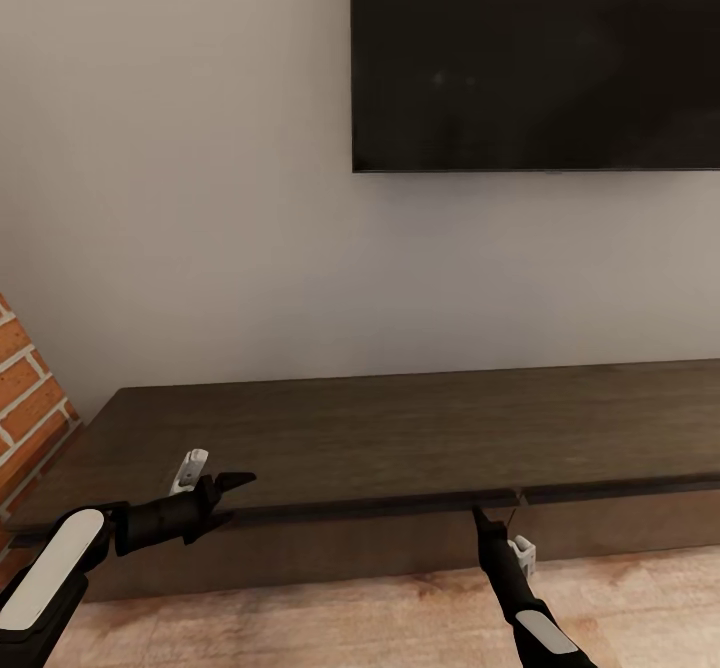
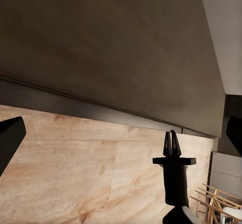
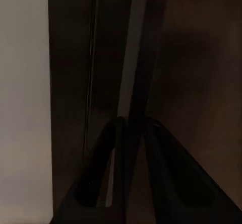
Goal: Place each of the two pumpkins and all three candles from the living room inside a cabinet in the living room (use any cabinet), then make sure every cabinet is closed, and position the cauldron so it is next to a table in the living room.
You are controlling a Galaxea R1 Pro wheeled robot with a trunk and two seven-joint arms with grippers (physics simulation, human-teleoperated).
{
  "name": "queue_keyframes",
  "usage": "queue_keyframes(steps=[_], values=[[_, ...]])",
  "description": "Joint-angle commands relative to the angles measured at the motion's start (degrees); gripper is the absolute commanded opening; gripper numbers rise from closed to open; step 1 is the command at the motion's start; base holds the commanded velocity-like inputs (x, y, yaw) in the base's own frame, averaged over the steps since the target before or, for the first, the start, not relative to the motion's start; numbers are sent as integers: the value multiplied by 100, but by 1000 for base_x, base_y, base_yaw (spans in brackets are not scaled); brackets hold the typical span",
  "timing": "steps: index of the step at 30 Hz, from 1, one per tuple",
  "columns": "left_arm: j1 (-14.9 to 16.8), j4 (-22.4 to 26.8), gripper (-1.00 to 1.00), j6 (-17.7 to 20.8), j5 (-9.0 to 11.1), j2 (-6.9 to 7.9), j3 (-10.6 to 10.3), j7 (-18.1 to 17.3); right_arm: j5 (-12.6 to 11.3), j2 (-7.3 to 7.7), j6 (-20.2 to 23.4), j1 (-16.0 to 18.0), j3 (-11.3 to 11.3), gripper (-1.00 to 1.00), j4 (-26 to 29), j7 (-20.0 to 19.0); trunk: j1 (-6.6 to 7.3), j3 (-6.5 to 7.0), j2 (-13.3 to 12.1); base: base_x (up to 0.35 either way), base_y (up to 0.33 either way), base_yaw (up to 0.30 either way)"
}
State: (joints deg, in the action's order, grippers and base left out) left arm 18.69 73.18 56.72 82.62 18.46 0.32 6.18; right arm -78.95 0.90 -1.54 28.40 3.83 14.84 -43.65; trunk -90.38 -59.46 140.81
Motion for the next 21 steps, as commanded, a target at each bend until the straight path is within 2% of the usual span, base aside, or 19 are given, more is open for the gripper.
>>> queue_keyframes(steps=[1, 14, 21], values=[[3, 3, 100, 21, 61, 0, 3, 59, -15, -2, 4, 7, -5, -100, 37, -55, 2, -4, 3, 0, 0, 0], [3, 3, 100, 19, 61, 0, 3, 59, -14, -2, 4, 7, -9, -100, 45, -55, 2, -4, 3, 0, 0, 0], [3, 3, 100, 22, 61, 0, 3, 59, -15, -2, 4, 7, -9, -100, 42, -55, 2, -4, 3, -113, 0, 0]])
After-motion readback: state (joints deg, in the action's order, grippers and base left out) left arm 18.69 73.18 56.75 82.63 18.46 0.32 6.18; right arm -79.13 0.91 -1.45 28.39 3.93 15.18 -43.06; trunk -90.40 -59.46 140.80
